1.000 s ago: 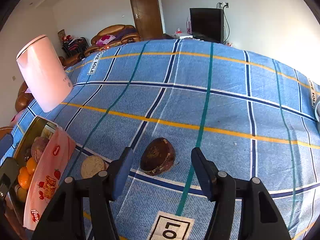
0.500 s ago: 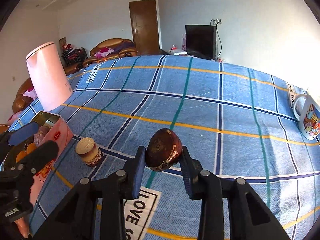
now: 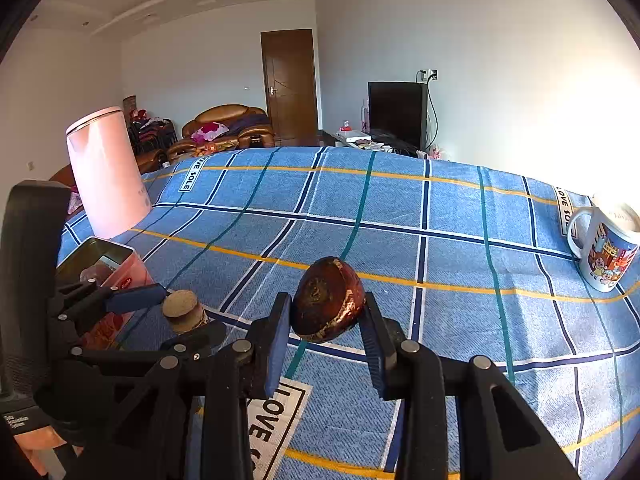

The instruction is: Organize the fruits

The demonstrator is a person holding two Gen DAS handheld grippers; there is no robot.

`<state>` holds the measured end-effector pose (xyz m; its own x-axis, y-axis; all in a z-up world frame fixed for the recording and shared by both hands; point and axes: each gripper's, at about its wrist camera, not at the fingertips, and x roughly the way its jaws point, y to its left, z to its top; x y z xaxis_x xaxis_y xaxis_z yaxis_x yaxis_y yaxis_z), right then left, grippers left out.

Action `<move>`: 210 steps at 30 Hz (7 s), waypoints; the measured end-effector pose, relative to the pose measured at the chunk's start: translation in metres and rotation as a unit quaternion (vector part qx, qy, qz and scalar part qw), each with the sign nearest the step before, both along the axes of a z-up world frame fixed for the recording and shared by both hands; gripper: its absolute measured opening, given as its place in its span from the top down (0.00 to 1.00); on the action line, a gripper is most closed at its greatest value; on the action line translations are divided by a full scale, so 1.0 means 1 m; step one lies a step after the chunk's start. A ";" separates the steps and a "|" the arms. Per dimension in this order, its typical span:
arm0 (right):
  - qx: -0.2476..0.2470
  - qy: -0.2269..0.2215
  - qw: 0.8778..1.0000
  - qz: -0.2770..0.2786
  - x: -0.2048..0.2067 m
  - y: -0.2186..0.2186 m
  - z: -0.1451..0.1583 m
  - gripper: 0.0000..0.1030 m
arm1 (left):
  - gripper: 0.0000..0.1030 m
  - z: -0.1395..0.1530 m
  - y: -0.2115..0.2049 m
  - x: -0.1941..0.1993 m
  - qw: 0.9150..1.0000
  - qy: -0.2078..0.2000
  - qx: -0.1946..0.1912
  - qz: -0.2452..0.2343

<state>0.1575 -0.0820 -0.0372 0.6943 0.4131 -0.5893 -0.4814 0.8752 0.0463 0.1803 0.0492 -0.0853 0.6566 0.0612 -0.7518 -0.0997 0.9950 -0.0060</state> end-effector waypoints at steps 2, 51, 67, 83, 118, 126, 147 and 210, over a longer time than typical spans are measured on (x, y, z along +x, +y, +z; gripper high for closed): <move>-0.001 0.001 1.000 0.001 0.000 0.000 0.000 0.65 | 0.46 -0.004 0.002 0.005 1.000 0.014 -0.007 0.004; 0.051 -0.116 0.992 0.022 -0.045 -0.017 0.021 0.65 | 0.66 0.039 -0.009 -0.056 0.985 -0.170 0.039 0.014; 0.056 -0.146 0.988 0.020 -0.065 -0.021 0.027 0.65 | 0.66 0.047 -0.016 -0.084 0.974 -0.219 0.060 0.016; 0.049 -0.148 0.987 0.043 -0.091 -0.010 0.029 0.65 | 0.66 0.050 0.002 -0.114 0.973 -0.226 0.038 0.014; 0.039 -0.128 0.976 0.174 -0.114 0.115 0.054 0.65 | 0.66 0.052 0.130 -0.160 0.972 -0.201 0.032 0.121; 0.015 -0.107 0.974 0.200 -0.116 0.148 0.043 0.65 | 0.66 0.041 0.147 -0.159 0.975 -0.179 0.023 0.127; -0.033 -0.020 0.977 0.209 -0.099 0.188 0.007 0.65 | 0.66 0.026 0.159 -0.158 0.982 -0.145 0.012 0.123; 0.071 -0.082 0.989 0.101 -0.172 0.032 0.053 0.26 | 0.01 0.059 0.075 -0.211 0.973 -0.215 0.042 0.073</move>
